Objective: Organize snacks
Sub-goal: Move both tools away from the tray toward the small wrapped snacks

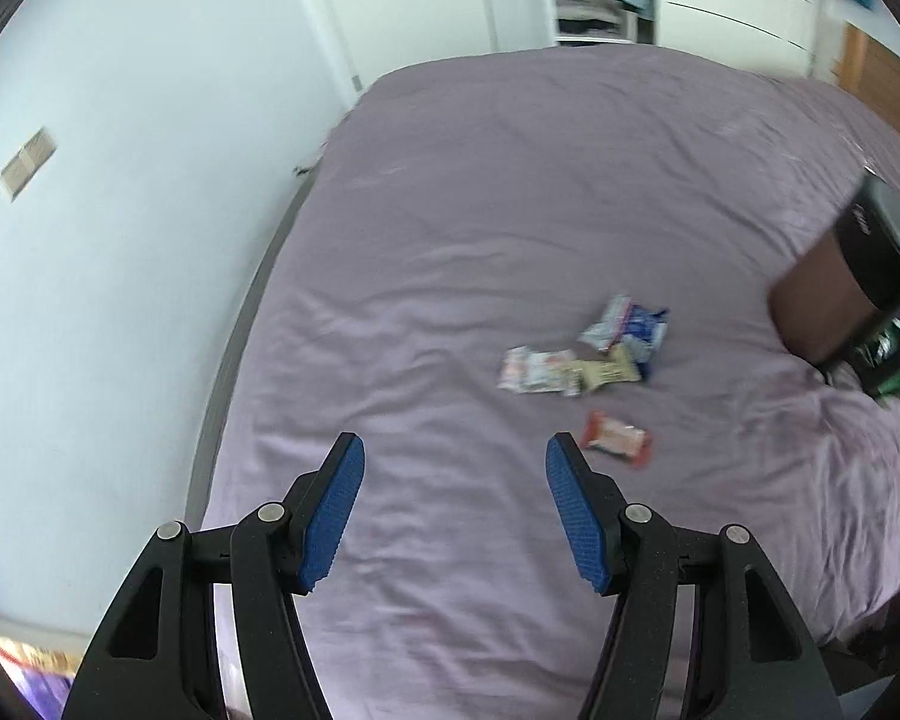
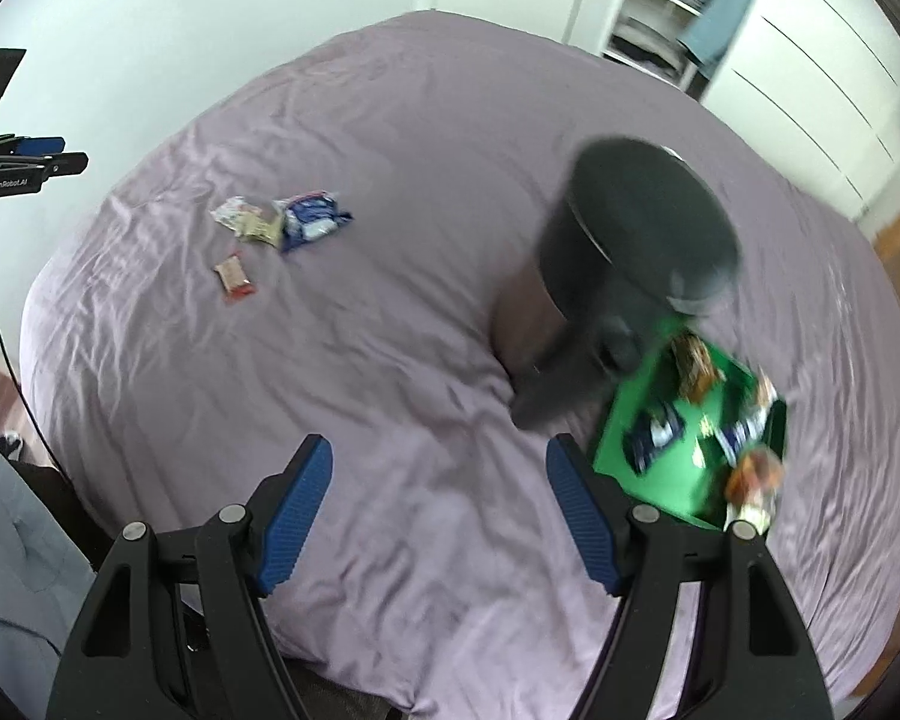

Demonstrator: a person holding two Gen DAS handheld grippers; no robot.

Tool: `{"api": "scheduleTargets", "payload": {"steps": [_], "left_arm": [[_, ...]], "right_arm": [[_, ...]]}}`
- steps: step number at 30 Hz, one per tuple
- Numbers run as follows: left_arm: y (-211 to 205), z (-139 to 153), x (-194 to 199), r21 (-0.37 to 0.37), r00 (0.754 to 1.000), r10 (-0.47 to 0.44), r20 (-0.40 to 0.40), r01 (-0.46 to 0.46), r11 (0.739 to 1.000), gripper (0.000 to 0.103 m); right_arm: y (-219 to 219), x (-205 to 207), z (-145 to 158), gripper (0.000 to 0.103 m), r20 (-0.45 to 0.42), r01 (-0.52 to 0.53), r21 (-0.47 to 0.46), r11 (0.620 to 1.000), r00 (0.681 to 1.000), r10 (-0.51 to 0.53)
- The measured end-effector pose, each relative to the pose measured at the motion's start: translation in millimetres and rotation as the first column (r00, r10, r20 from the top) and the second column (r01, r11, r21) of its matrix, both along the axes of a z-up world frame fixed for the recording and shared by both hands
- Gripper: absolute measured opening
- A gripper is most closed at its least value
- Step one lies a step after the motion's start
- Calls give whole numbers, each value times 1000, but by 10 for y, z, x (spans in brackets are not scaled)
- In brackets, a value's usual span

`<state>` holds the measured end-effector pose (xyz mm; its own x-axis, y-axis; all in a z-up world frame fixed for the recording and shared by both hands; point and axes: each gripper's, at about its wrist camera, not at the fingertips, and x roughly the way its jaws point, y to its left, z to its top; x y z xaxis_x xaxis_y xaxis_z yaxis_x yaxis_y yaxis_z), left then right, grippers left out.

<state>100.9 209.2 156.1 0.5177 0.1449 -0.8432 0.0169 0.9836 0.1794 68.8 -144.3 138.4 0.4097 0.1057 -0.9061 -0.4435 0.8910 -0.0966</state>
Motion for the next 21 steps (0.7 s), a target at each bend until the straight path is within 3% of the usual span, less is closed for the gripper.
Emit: {"api": "scheduleTargets", "payload": {"steps": [7,21], "left_arm": [[238,-237,-1,-17,998,44,-42,-45,999,63],[-46,-815,244,-52,983,15,-184,-24,998,63]], "right_arm": [[423,173,-118,85,-31,-91,-8,996,995,91],[939,560,-559,85,-90,-170,58,984,980,175]]}}
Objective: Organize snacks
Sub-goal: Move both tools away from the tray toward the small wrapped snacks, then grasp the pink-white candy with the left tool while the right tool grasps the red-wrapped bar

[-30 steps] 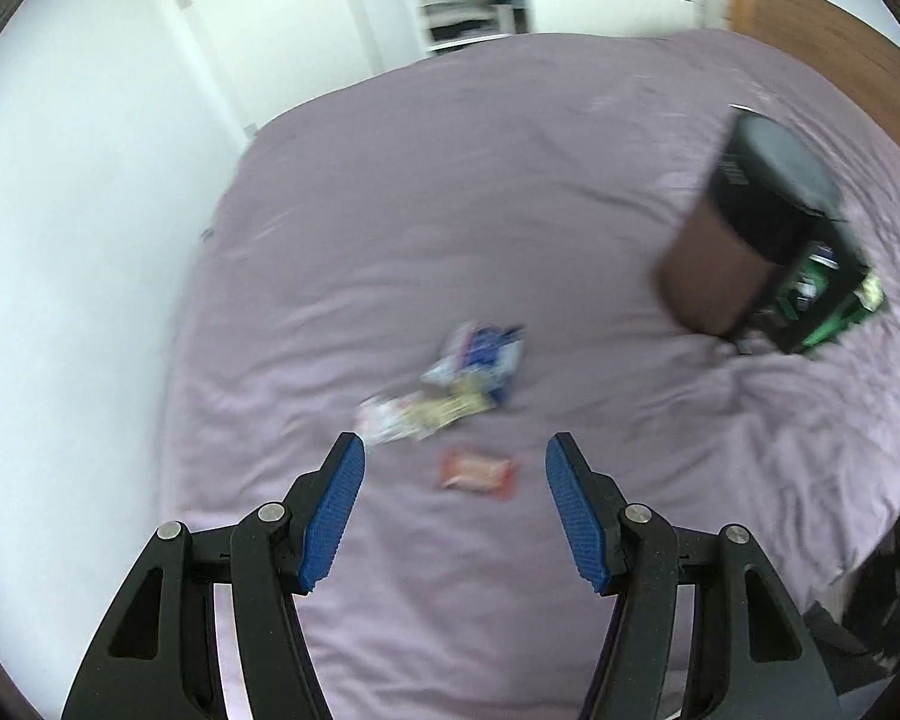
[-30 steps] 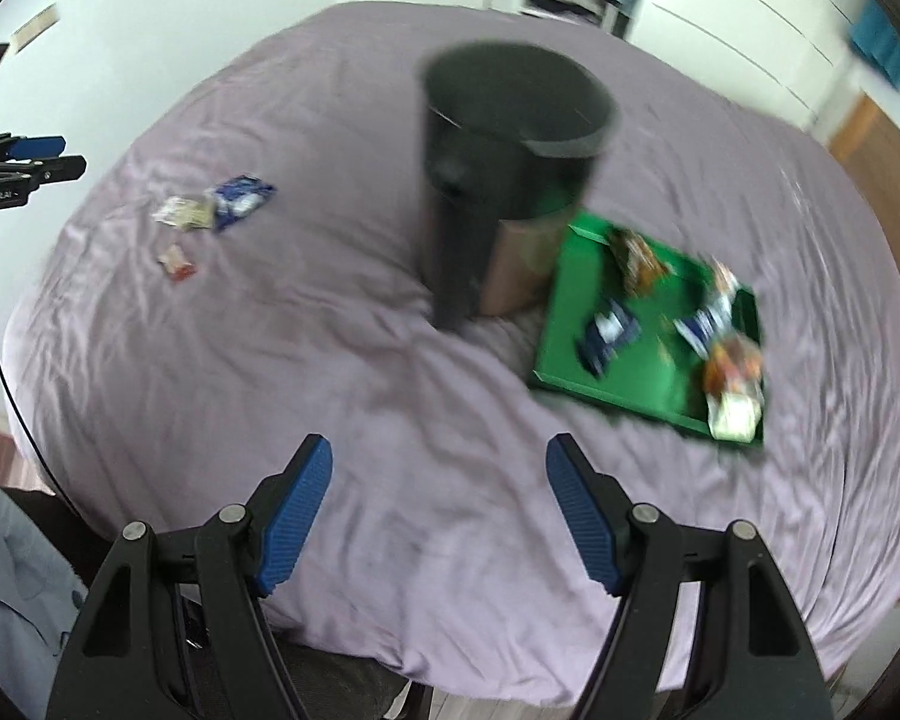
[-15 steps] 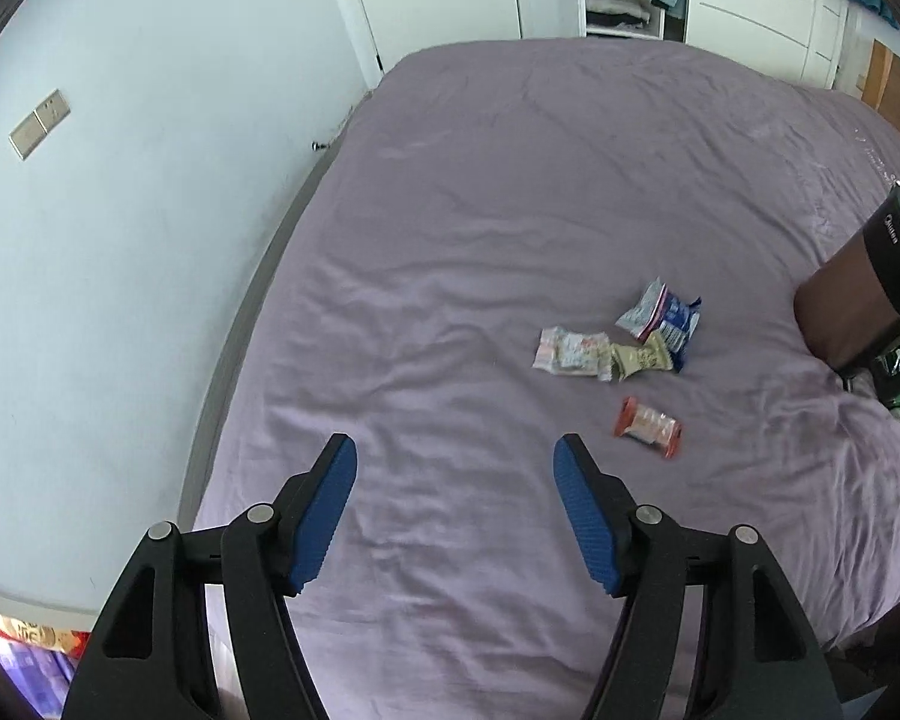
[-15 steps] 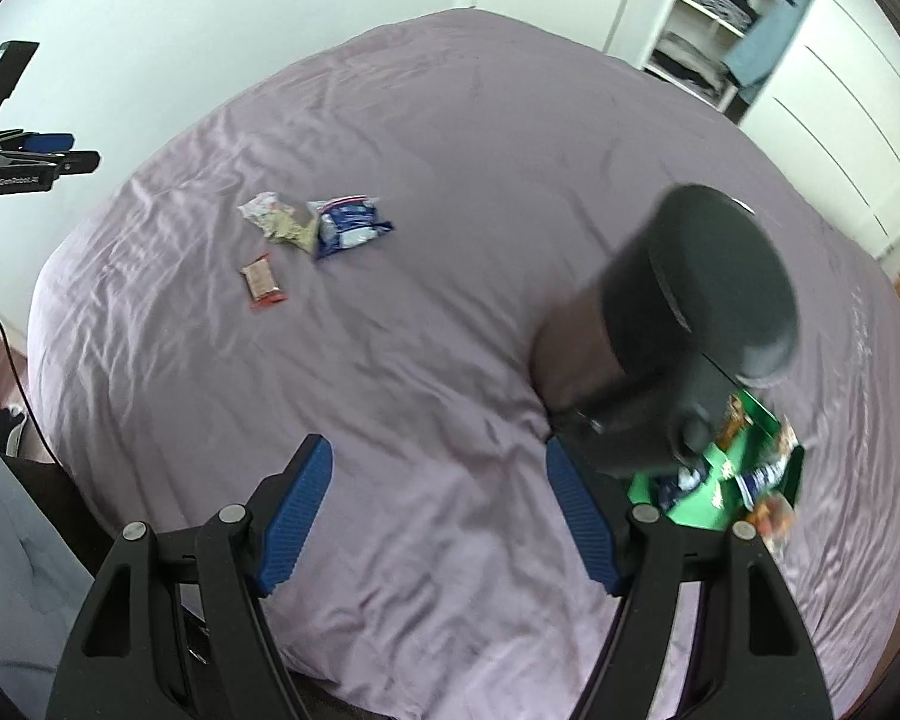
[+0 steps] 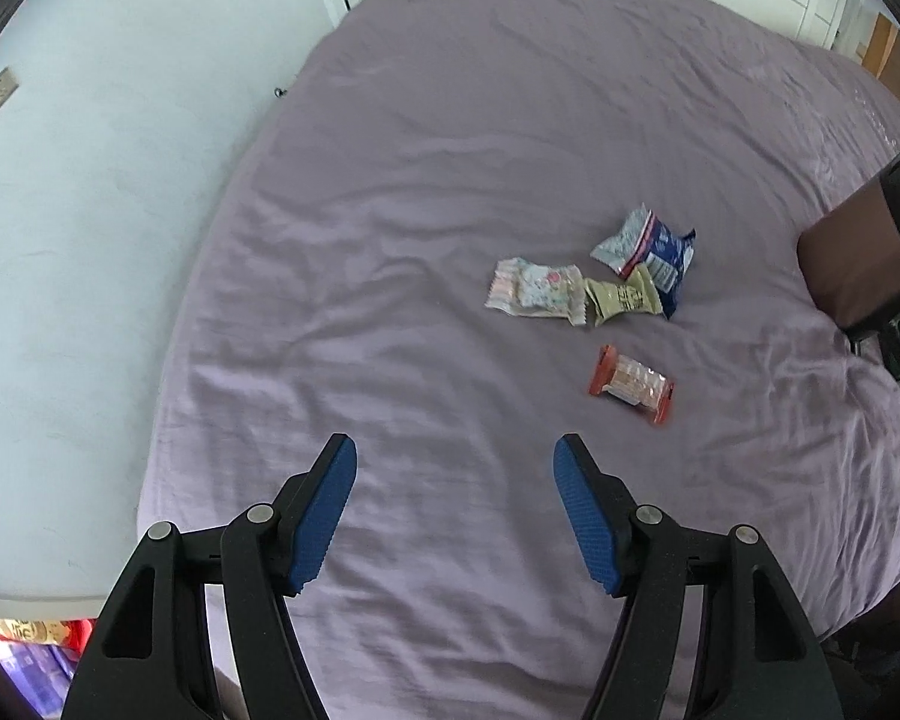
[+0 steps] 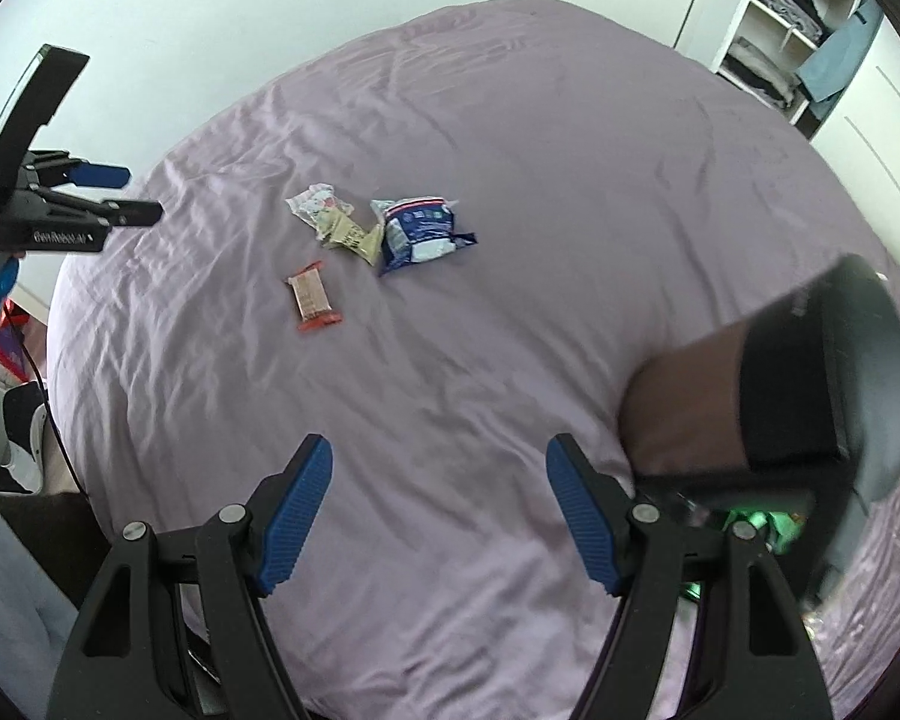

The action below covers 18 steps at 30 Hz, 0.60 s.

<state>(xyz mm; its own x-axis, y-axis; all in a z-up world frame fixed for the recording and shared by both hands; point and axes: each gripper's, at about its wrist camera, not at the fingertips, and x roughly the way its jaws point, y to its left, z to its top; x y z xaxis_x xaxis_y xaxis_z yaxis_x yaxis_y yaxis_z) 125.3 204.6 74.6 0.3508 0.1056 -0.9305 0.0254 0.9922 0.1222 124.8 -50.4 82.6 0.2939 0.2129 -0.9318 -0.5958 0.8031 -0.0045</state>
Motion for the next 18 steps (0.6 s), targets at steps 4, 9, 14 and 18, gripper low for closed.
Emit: {"api": "scheduleTargets", "payload": {"steps": [4,9,14,18], "left_arm": [[-41,-166,152,-16,1000,7,-25,-8,1000,63],[-71,-328,401,-47,999,29,-40,-31,998,63],[-106,-478,626,-63,998,23,-54,-26,998,63],[-123,-611,791,-68,998,17,-68,-22,997,63]], "right_arm": [[165,173,-135,85,-3,-18,8,1000,1000,18],[297,417,-272,85,2,-3,29,1000,1000,3],[441,611,-458,85,-2,5,53,999,1000,-5],[514,718,-604,85,-15,18,68,997,1000,-17]]}}
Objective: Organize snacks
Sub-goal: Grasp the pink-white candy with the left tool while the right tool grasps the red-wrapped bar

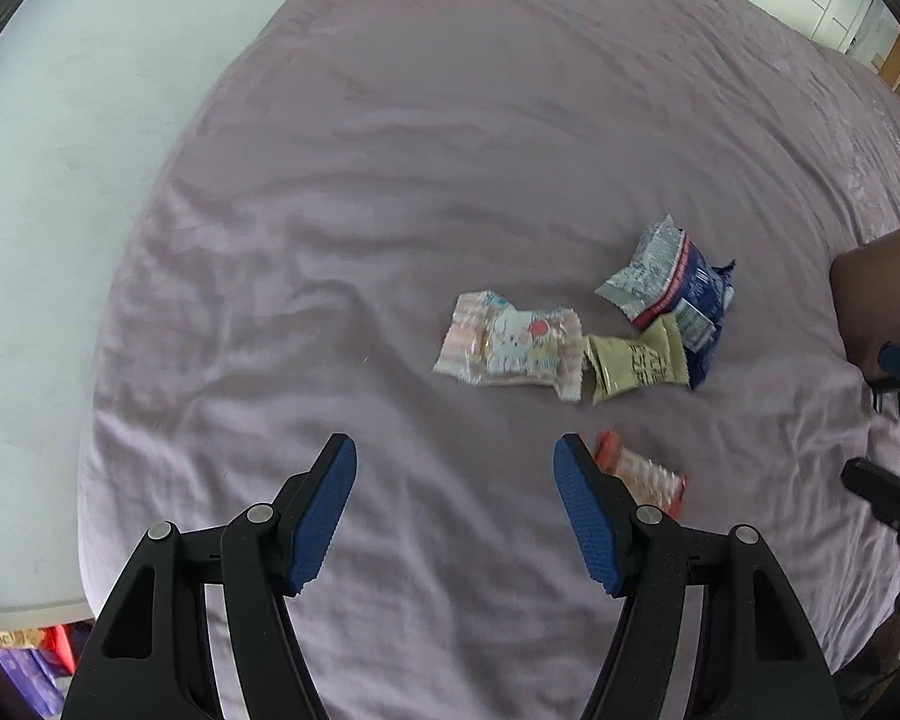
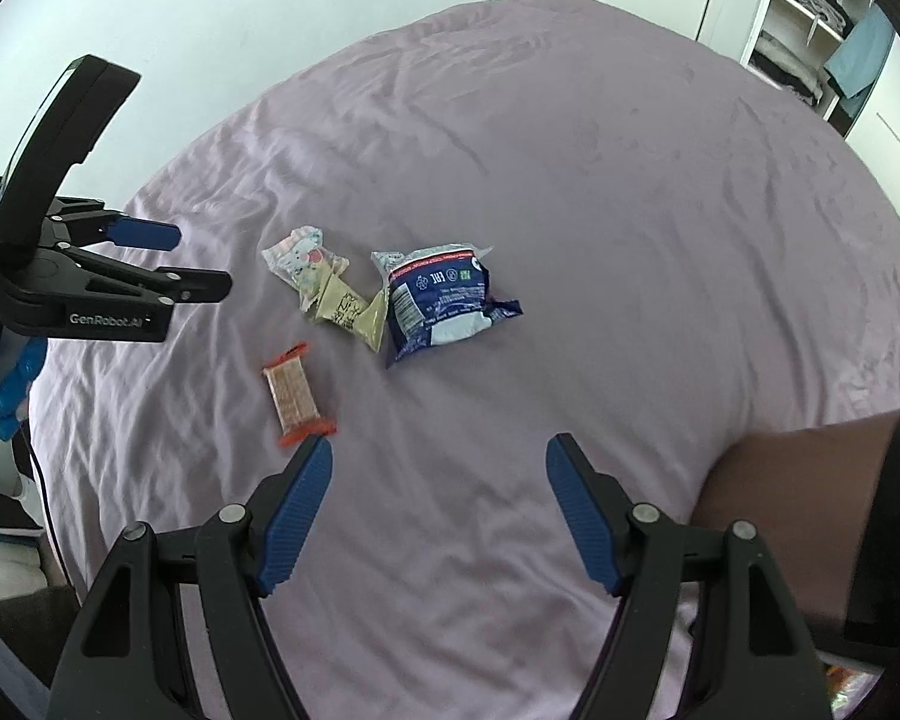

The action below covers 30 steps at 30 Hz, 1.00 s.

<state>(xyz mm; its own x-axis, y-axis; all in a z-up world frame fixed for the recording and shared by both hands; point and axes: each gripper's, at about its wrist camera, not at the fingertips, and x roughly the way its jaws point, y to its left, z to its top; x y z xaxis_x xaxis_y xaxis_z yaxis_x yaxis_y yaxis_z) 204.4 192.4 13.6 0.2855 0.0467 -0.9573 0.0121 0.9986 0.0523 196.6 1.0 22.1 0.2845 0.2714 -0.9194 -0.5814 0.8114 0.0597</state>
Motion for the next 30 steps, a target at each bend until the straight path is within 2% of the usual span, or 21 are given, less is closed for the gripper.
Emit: {"api": "scheduleTargets", "payload": {"steps": [8,30], "left_arm": [[-32,-198,274,-50,1000,2,-28,-3,999,63],[-83,-620,769,-153,995,4,-98,-19,988,63]], "right_arm": [[13,71,-169,85,-30,22,30,999,999,-21],[620,-134,-534,85,-98,-127,98,987,986,136]]}}
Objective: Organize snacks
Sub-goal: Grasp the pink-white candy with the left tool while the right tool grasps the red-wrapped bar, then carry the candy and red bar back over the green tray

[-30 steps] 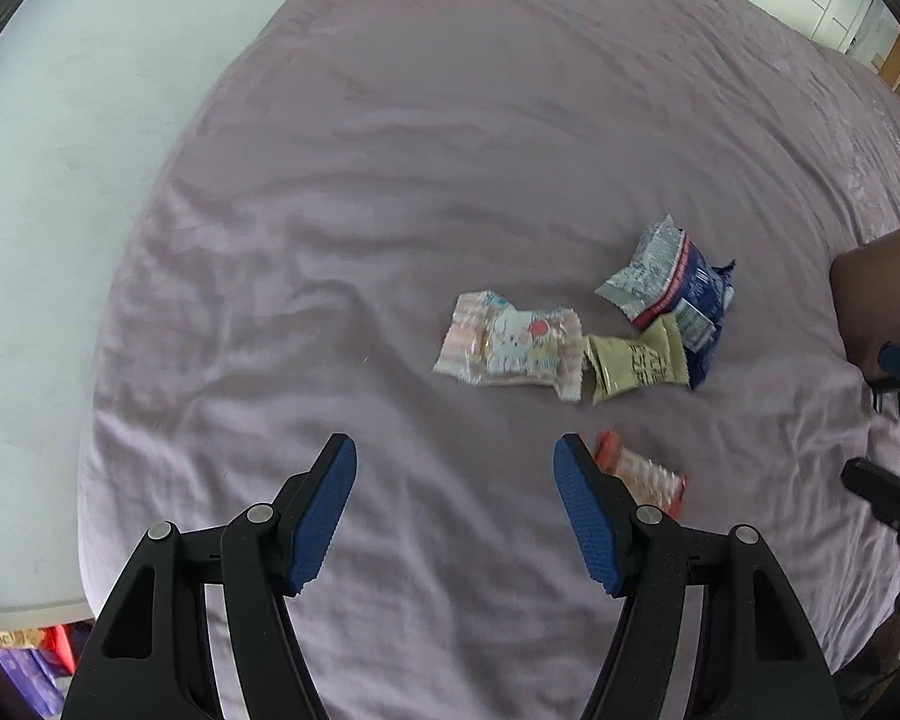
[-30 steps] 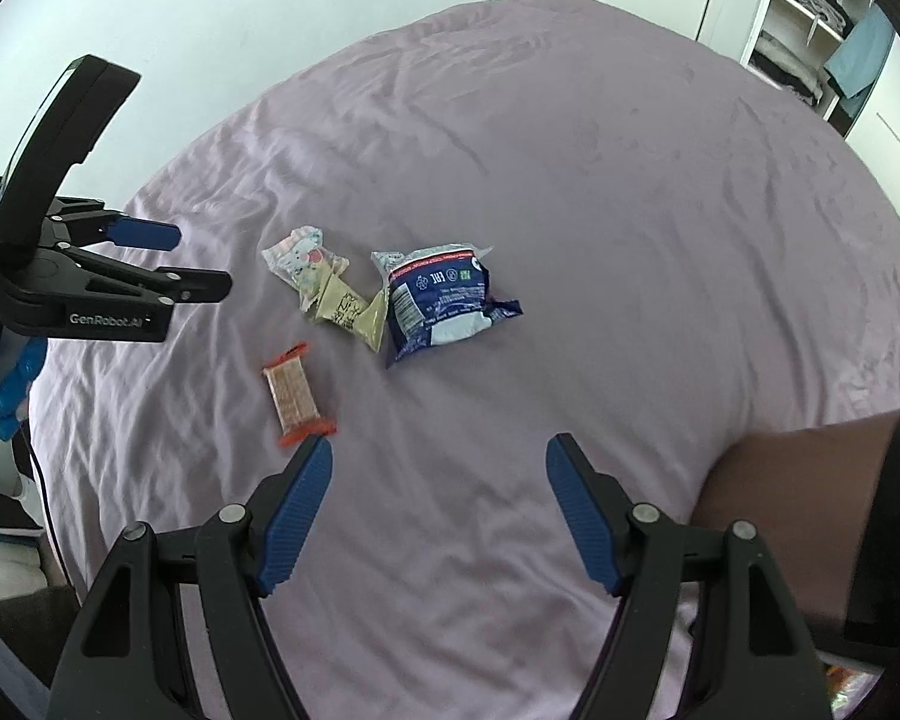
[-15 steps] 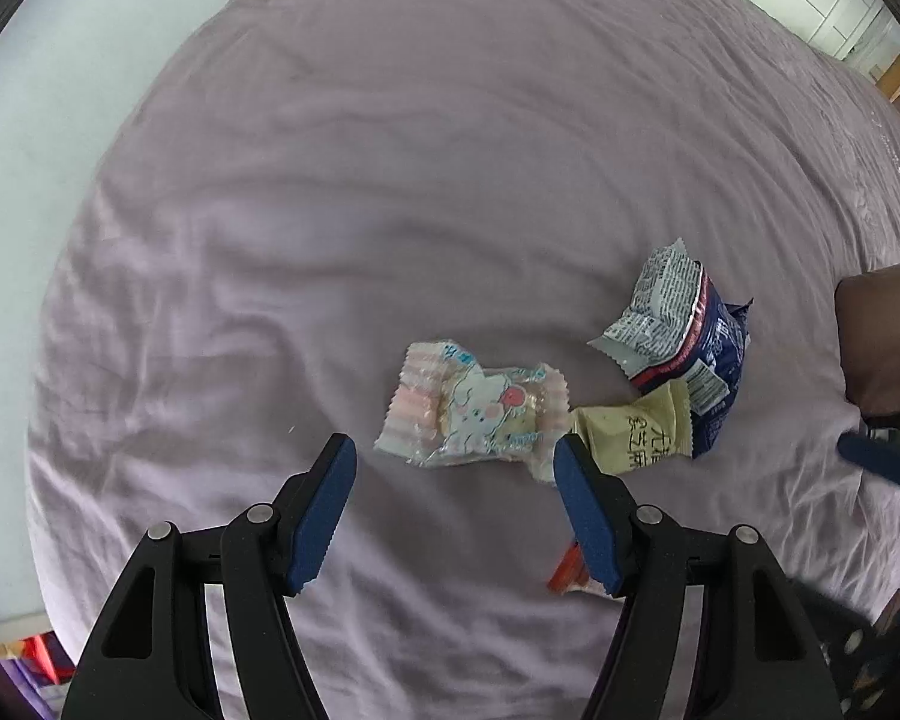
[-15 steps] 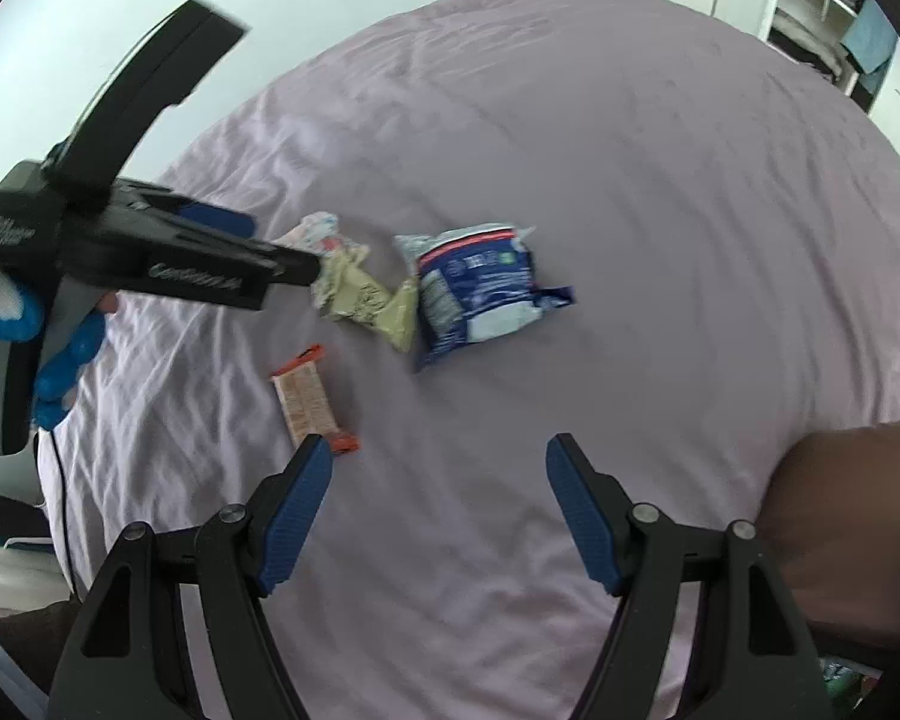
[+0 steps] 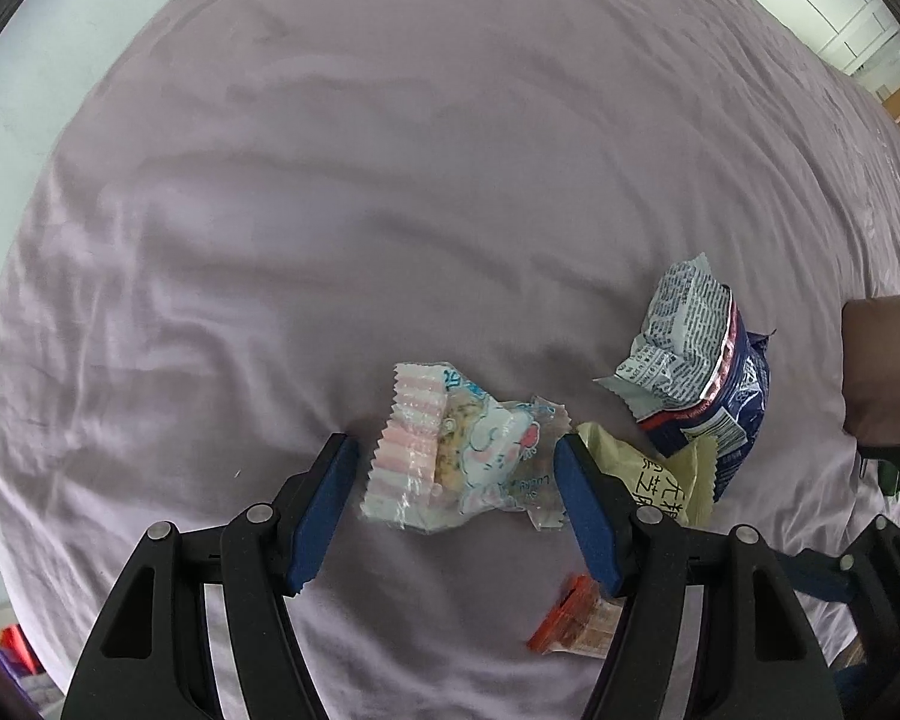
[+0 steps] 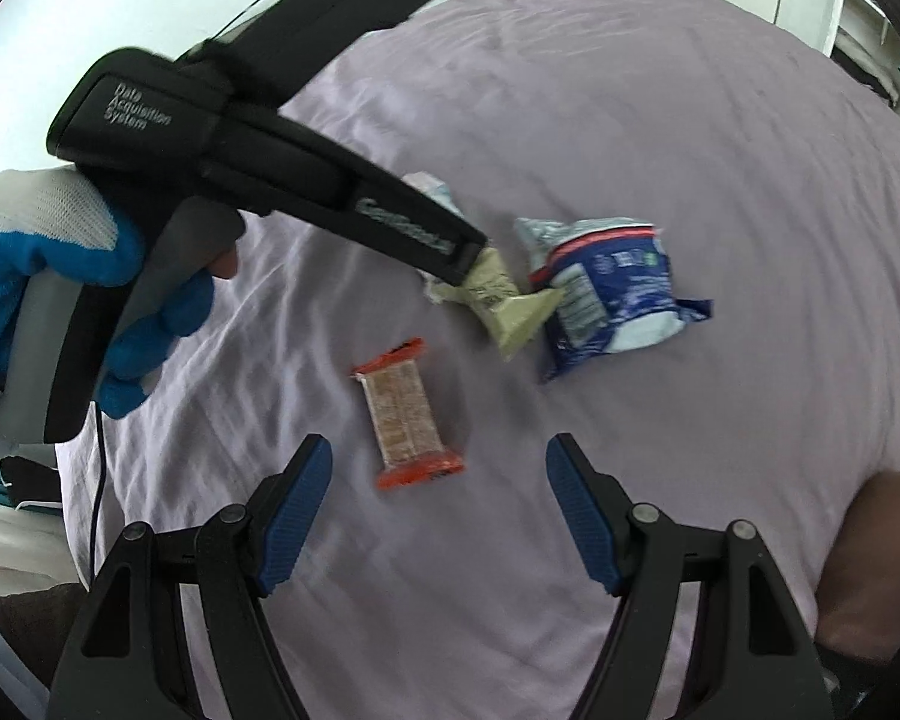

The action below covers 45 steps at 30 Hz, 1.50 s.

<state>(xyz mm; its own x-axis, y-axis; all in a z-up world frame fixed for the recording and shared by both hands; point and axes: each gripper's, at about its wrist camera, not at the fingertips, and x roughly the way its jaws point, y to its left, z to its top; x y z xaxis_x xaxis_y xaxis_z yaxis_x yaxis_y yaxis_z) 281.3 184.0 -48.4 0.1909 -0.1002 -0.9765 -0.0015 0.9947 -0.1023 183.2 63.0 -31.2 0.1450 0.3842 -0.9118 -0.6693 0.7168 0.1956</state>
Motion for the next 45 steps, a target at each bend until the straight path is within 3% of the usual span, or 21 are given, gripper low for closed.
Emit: {"api": "scheduleTargets", "payload": {"steps": [13,18,23,24,26,28,29,32,36,45], "left_arm": [[-187,-112,76,26,996,-88,5,88,996,60],[-147,-157,91,70,993,-115,8,115,991,32],[-45,-165,122,82,991,-133,5,133,988,15],[-30,-165,127,84,991,-137,4,136,987,14],[-5,-171,137,77,990,-141,4,140,987,13],[54,-175,146,69,990,-143,5,142,987,12],[54,-185,138,67,990,-143,6,142,988,12],[249,-204,94,66,989,-145,10,144,987,12],[176,-158,-14,68,991,-129,25,127,990,11],[254,41,-152,32,995,-91,46,90,995,11]], "right_arm": [[-30,106,-94,85,-30,9,18,1000,1000,-8],[70,117,-156,85,-44,-14,27,1000,999,15],[229,117,-261,63,-61,-45,20,999,997,46],[254,124,-282,54,-64,-49,15,999,997,50],[304,129,-327,20,-65,-55,-1,999,996,54],[353,190,-391,4,-72,-57,-19,998,996,56],[369,204,-426,0,-79,-61,-28,998,995,58],[373,280,-514,0,-103,-58,-40,998,993,54],[292,371,-492,0,-136,-34,-18,999,990,31],[-34,268,-288,0,-150,19,9,1000,989,-17]]}}
